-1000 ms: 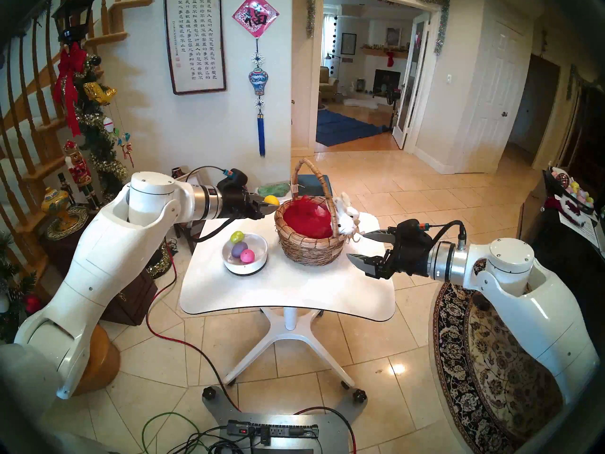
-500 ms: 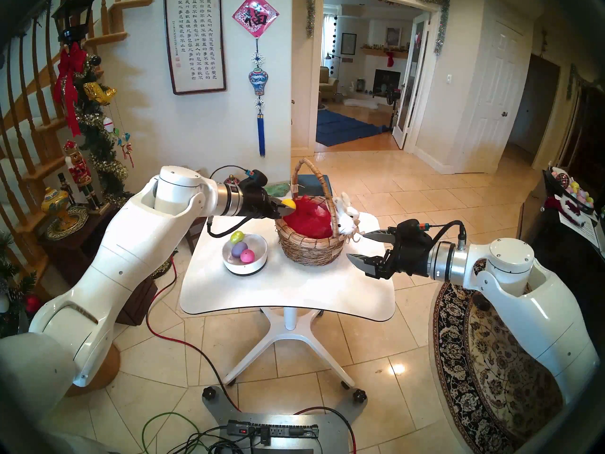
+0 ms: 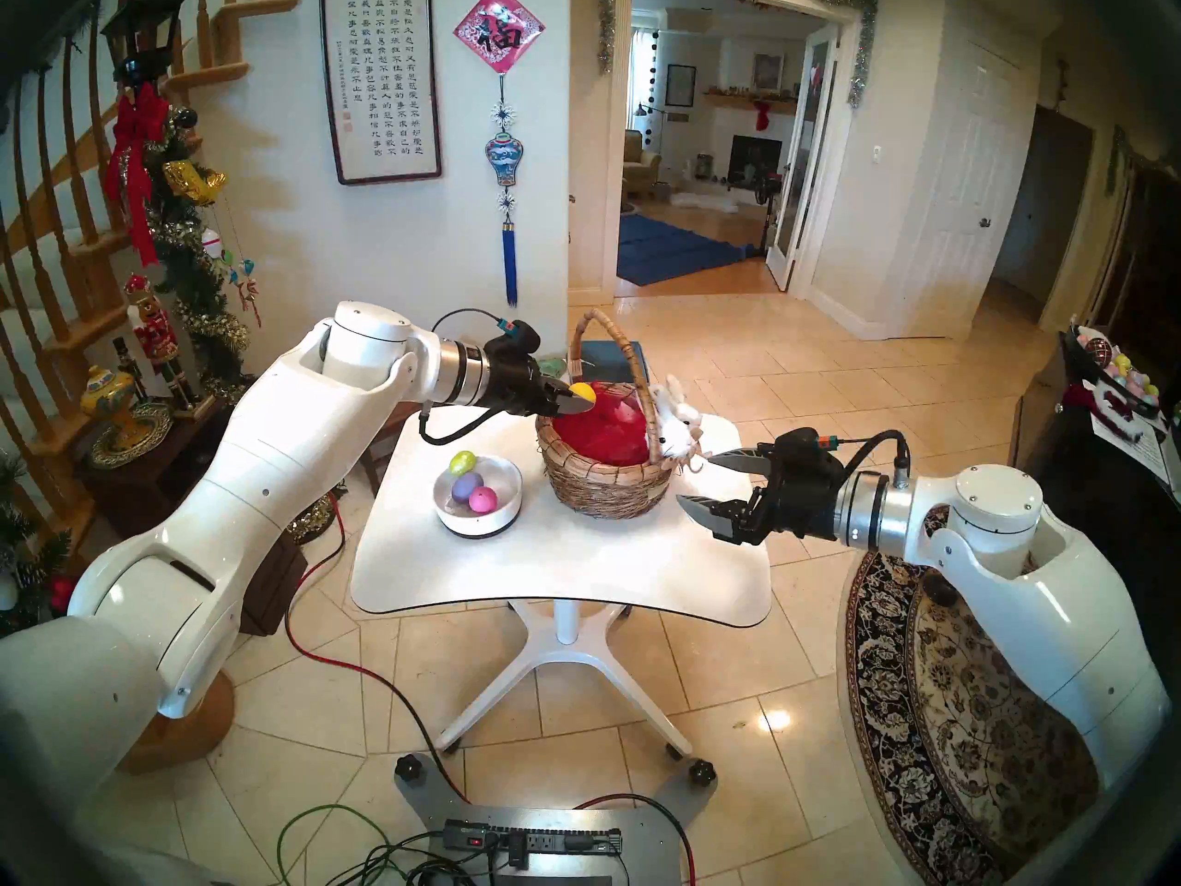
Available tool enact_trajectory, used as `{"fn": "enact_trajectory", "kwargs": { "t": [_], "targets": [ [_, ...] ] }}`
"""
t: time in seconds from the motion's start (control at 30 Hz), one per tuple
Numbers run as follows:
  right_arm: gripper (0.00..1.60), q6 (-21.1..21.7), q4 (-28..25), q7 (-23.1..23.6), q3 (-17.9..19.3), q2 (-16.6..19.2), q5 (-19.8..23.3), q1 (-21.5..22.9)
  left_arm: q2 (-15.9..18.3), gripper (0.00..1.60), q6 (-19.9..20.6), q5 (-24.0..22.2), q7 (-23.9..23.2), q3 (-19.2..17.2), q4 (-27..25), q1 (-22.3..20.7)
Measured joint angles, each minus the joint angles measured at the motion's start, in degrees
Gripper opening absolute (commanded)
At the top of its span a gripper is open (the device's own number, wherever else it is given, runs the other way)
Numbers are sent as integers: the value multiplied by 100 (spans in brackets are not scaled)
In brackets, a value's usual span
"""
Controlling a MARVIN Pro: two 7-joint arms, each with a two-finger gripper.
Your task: Put easter egg into basket
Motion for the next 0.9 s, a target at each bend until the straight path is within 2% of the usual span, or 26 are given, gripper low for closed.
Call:
{"fn": "enact_trajectory", "kwargs": {
  "t": [0.3, 0.57, 0.7, 0.87, 0.9],
  "targets": [
    [160, 0, 0, 0, 0, 0, 0, 0, -322, 85, -206, 156, -284, 334, 747, -411],
    [160, 0, 0, 0, 0, 0, 0, 0, -549, 87, -374, 172, -489, 479, 1113, -643],
    [160, 0, 0, 0, 1, 0, 0, 0, -626, 99, -457, 163, -574, 502, 1241, -730],
    [160, 0, 0, 0, 2, 0, 0, 0, -684, 105, -545, 162, -642, 511, 1369, -800],
    [160, 0, 0, 0, 2, 0, 0, 0, -706, 120, -584, 163, -666, 511, 1438, -830]
  ]
}}
